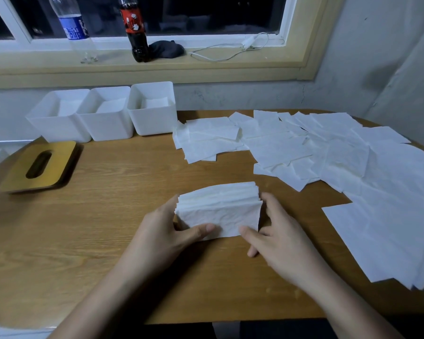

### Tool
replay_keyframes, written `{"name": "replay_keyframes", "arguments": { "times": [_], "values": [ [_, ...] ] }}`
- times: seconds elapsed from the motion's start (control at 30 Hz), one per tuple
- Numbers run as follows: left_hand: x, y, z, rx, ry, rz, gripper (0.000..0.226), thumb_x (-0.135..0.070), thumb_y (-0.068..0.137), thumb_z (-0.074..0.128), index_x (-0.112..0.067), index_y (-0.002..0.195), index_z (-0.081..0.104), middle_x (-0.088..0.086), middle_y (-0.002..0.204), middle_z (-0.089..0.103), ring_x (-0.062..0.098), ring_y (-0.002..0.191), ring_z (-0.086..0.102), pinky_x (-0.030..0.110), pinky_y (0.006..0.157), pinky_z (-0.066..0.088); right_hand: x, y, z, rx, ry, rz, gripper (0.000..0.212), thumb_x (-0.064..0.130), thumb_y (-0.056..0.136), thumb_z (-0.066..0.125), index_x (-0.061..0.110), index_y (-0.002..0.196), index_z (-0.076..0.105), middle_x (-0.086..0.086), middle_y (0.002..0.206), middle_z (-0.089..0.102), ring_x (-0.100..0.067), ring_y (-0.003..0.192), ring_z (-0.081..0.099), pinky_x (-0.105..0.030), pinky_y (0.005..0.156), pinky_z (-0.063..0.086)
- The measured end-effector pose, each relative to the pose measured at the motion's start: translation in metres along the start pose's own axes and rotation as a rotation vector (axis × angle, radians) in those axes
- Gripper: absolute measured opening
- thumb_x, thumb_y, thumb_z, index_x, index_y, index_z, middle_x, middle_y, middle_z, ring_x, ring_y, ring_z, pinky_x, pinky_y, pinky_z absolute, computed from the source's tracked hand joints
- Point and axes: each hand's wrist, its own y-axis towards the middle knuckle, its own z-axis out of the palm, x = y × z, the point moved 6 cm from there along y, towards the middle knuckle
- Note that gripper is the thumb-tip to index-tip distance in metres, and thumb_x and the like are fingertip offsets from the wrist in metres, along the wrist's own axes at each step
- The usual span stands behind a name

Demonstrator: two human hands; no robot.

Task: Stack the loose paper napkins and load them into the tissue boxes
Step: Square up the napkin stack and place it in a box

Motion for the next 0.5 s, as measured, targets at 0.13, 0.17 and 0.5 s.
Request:
{"name": "replay_keyframes", "arguments": {
  "times": [0.13,0.17,0.5],
  "values": [
    [-0.0020,0.0010,0.0019,0.000,-0.016,0.004,0.039,-0.065,0.085,0.080,-0.047,0.117,0.069,-0.013,0.095,0.079,0.009,0.083,0.073,0.029,0.074,0.058,0.0011,0.0023,0.0010,-0.012,0.039,-0.017,0.030,0.033,0.102,0.069,0.048,0.117,0.048,0.014,0.079,0.071,-0.010,0.063,0.072,-0.016,0.052,0.046],
    [-0.0036,0.0013,0.0021,-0.008,-0.026,0.006,0.037,-0.063,0.087,0.079,-0.044,0.117,0.069,-0.014,0.094,0.079,0.009,0.082,0.074,0.031,0.075,0.059,0.0020,0.0023,0.0016,-0.016,0.031,-0.031,0.026,0.035,0.103,0.068,0.046,0.117,0.050,0.014,0.078,0.070,-0.011,0.063,0.071,-0.018,0.054,0.047],
    [-0.0069,-0.0041,-0.0038,-0.063,-0.101,0.013,0.063,-0.078,0.075,0.079,-0.027,0.106,0.058,0.004,0.075,0.069,0.029,0.059,0.059,0.032,0.054,0.041,0.0053,-0.0031,0.0045,0.012,0.245,-0.032,0.038,0.034,0.098,0.076,0.042,0.127,0.052,0.013,0.113,0.076,-0.021,0.078,0.079,-0.037,0.053,0.051]
  ]
}}
